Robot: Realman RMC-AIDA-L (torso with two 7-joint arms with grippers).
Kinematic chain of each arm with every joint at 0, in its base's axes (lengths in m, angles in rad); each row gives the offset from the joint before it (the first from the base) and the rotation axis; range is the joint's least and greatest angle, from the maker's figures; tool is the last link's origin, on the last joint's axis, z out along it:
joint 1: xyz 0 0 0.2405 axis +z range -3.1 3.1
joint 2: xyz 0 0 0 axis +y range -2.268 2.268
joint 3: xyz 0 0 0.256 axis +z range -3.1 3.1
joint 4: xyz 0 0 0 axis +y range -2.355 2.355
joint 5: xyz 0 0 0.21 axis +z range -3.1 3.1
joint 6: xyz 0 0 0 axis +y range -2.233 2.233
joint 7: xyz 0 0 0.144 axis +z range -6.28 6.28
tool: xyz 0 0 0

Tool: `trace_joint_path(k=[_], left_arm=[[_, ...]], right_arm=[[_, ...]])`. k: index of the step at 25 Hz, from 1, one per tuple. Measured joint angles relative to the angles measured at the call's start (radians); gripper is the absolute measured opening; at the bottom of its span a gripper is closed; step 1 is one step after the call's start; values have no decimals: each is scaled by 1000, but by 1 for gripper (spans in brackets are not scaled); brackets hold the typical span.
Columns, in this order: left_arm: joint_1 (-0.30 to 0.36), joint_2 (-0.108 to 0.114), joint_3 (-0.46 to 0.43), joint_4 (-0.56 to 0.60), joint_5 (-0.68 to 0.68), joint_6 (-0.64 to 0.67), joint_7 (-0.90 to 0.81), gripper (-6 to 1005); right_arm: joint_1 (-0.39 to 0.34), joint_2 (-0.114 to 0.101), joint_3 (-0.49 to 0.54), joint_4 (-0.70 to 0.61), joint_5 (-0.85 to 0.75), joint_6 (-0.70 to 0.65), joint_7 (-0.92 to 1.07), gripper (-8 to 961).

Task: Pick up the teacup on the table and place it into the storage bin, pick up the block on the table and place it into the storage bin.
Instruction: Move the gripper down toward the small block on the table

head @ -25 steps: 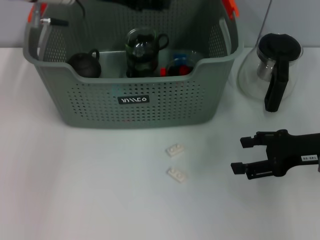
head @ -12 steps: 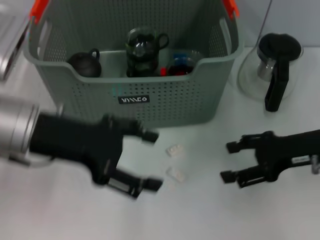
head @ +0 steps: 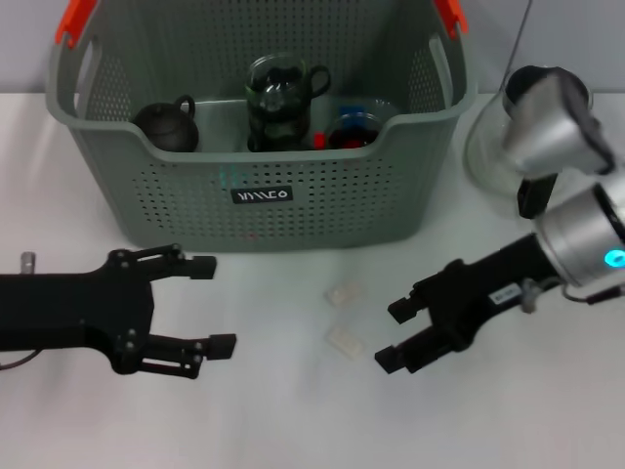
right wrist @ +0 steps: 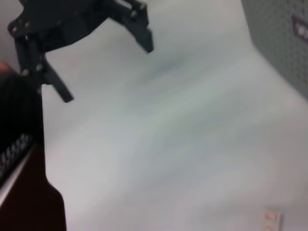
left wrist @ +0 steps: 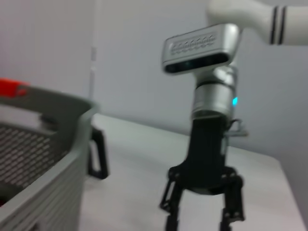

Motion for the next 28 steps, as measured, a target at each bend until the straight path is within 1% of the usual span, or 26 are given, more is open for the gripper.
trace_joint_path(k=[2, 4, 8, 13, 19, 24, 28], left_arm=[[1, 1, -14, -16, 13, -10, 12, 952], [5, 1, -42, -74, 41, -52, 80, 951], [8, 1, -48, -138, 56, -111, 153, 951], [-4, 2, -49, -177, 57, -140, 167, 951], [-12, 3, -50, -179, 53, -145, 171, 951], [-17, 4, -51, -180, 48, -147, 194, 951], [-24, 4, -50, -181, 48, -151, 199, 950]], right_arm=[[28, 0, -71, -23, -6, 10, 77, 845], [55, -1, -133, -38, -24, 28, 142, 841], [121, 3, -263, -40, -70, 82, 283, 829], [182, 8, -443, -36, -88, 164, 453, 807], [223, 16, -554, 0, -82, 254, 581, 782], [225, 18, -629, 17, -60, 331, 674, 760], [223, 19, -693, 43, -13, 398, 683, 741]])
